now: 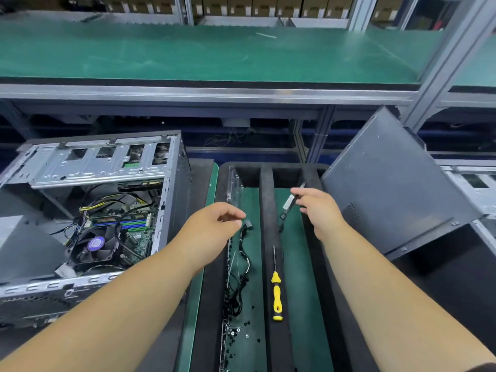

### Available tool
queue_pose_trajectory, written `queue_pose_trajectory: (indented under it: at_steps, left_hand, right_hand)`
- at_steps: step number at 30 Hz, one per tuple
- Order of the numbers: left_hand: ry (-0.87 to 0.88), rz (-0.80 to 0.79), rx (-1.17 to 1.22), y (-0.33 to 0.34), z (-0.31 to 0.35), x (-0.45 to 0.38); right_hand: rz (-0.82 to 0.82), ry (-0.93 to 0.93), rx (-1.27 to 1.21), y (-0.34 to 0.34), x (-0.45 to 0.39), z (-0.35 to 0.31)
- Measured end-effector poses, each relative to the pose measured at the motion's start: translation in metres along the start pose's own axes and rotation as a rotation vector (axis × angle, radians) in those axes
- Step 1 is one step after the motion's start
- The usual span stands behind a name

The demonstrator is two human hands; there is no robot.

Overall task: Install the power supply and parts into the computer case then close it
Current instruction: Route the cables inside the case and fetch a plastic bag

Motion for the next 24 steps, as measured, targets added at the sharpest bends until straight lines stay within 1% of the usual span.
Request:
queue_pose_trajectory:
  at_steps: [5, 8, 11, 14, 16, 20, 22, 23, 24]
  left_hand:
    - [0.087, 0.009, 0.044, -0.016, 0.013, 0.013]
    - [0.166, 0.024, 0.047, -0.034, 0.023, 0.022]
    - [0.247, 0.043, 0.034, -0.054, 0.029, 0.032]
    - [0.296, 0.039, 0.105, -0.079, 0.030, 0.042]
    - [0.328, 0.063, 0.177, -0.099, 0.026, 0.047]
    - [0.377, 0.248, 0.267, -0.154, 0.016, 0.058]
    - [0.358, 0.311, 0.303, -0.181, 0.009, 0.061]
    - [0.342, 0.326, 0.298, -0.193, 0.005, 0.062]
    - [0.336, 0.337, 0.278, -0.205, 0.001, 0.063]
  right_hand:
    - [-0.042, -0.154, -0.105, -0.001, 0.040, -0.064]
    - [-0.143, -0.259, -0.171, 0.016, 0.069, -0.095]
    - [-0.219, -0.310, -0.205, 0.042, 0.099, -0.120]
    - [-0.268, -0.323, -0.216, 0.074, 0.127, -0.140]
    - [-0.297, -0.308, -0.237, 0.097, 0.142, -0.149]
    - [-0.370, -0.237, -0.310, 0.150, 0.171, -0.163]
    - [-0.401, -0.234, -0.253, 0.176, 0.184, -0.166]
    - [-0.389, -0.257, -0.150, 0.188, 0.190, -0.166]
    - [-0.346, -0.297, 0.014, 0.199, 0.195, -0.166]
Point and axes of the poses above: each hand's wrist, its own x-axis away from the middle knuckle, its own y-axis out of the palm, z = x × y, the point moved 4 cm from there along -x, towards the middle knuckle, and after that the axes turned 7 degrees about x, right-handed, at the moved point
